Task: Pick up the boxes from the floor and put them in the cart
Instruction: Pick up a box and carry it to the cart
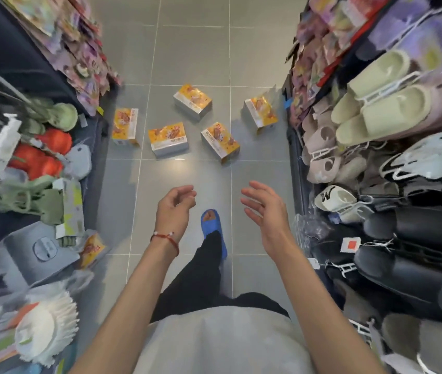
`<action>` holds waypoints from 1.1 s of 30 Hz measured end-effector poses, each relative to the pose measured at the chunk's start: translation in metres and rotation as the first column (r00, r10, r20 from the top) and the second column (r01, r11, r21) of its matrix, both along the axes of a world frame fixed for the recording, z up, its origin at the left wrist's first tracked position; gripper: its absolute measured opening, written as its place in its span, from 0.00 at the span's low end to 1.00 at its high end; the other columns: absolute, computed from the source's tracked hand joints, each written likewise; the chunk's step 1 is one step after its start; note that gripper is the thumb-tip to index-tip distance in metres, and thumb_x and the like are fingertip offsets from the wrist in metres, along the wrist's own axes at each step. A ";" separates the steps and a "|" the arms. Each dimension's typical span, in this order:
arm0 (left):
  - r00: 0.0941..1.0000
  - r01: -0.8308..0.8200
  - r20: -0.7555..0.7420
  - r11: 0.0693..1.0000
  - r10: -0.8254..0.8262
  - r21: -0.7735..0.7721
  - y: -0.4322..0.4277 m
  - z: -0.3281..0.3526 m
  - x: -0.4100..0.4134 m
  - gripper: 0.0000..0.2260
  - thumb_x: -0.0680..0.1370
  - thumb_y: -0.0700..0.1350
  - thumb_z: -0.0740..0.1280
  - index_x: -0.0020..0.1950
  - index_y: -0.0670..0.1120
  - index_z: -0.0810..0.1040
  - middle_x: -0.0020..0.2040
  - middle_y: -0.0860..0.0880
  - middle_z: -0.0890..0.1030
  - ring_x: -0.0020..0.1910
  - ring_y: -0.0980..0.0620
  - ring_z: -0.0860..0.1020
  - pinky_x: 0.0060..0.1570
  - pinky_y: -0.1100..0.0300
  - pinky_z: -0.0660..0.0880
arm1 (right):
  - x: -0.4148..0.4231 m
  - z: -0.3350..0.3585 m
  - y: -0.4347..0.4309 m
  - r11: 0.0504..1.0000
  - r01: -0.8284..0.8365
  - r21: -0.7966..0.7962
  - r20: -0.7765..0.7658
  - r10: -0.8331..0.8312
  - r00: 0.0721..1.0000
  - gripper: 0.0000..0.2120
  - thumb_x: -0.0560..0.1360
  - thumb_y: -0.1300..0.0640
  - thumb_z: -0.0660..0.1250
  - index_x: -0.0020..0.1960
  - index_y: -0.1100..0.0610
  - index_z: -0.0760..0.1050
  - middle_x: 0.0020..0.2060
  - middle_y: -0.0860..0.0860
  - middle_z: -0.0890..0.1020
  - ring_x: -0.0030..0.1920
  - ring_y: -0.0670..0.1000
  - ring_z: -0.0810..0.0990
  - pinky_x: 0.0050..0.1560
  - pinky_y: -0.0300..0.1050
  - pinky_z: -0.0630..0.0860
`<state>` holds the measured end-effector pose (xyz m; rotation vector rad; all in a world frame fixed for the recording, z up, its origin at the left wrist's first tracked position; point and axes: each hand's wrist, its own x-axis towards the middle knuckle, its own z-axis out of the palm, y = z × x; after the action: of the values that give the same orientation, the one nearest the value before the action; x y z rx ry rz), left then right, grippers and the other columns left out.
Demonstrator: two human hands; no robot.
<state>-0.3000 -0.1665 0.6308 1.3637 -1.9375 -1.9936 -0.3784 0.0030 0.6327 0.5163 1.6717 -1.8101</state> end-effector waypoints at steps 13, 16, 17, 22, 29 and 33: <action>0.993 0.081 0.085 0.996 -0.083 0.030 -0.094 -0.009 -0.275 0.09 0.81 0.40 0.65 0.56 0.51 0.80 0.56 0.49 0.83 0.56 0.51 0.82 0.50 0.61 0.75 | -0.251 -0.017 -0.080 0.993 0.044 0.105 0.120 -0.057 0.991 0.10 0.81 0.57 0.67 0.61 0.51 0.79 0.57 0.53 0.85 0.57 0.51 0.84 0.64 0.49 0.78; 0.990 0.066 0.122 0.997 -0.071 0.042 -0.109 -0.021 -0.332 0.09 0.81 0.40 0.65 0.58 0.49 0.80 0.58 0.48 0.83 0.57 0.50 0.81 0.54 0.58 0.75 | -0.307 -0.031 -0.092 0.992 0.025 0.123 0.163 -0.045 0.986 0.11 0.79 0.56 0.69 0.62 0.52 0.79 0.59 0.55 0.85 0.55 0.49 0.84 0.59 0.45 0.79; 0.989 0.052 0.137 0.998 -0.058 0.043 -0.114 -0.026 -0.351 0.09 0.81 0.40 0.65 0.58 0.49 0.80 0.58 0.48 0.83 0.58 0.49 0.81 0.56 0.57 0.75 | -0.326 -0.037 -0.096 0.992 0.009 0.128 0.173 -0.031 0.984 0.12 0.79 0.56 0.69 0.62 0.52 0.79 0.59 0.54 0.85 0.55 0.49 0.84 0.58 0.44 0.79; 0.973 -0.024 0.232 0.998 0.010 0.058 -0.131 -0.054 -0.437 0.07 0.81 0.39 0.65 0.53 0.50 0.79 0.57 0.46 0.82 0.56 0.48 0.80 0.59 0.54 0.74 | -0.421 -0.068 -0.118 0.978 -0.059 0.200 0.254 0.007 0.967 0.10 0.78 0.59 0.69 0.58 0.52 0.80 0.58 0.56 0.85 0.55 0.50 0.84 0.57 0.45 0.79; 0.932 -0.037 0.363 0.990 -0.016 0.139 -0.155 -0.128 -0.512 0.08 0.81 0.38 0.65 0.59 0.44 0.79 0.56 0.43 0.81 0.54 0.47 0.79 0.56 0.57 0.77 | -0.505 -0.114 -0.157 0.969 -0.079 0.234 0.363 -0.012 0.932 0.07 0.79 0.62 0.66 0.49 0.52 0.79 0.48 0.56 0.81 0.49 0.52 0.79 0.48 0.45 0.73; 0.884 0.010 0.459 0.986 -0.088 0.169 -0.173 -0.186 -0.539 0.11 0.81 0.40 0.65 0.62 0.40 0.79 0.60 0.42 0.82 0.57 0.46 0.79 0.62 0.53 0.75 | -0.524 -0.163 -0.172 0.952 -0.073 0.296 0.454 -0.072 0.888 0.13 0.80 0.62 0.64 0.61 0.69 0.78 0.51 0.69 0.79 0.48 0.53 0.74 0.43 0.45 0.70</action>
<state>-0.8394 -0.3400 0.4447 2.0148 -2.0279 -2.0251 -0.9026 -0.1694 0.4698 0.9956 1.6067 -1.2890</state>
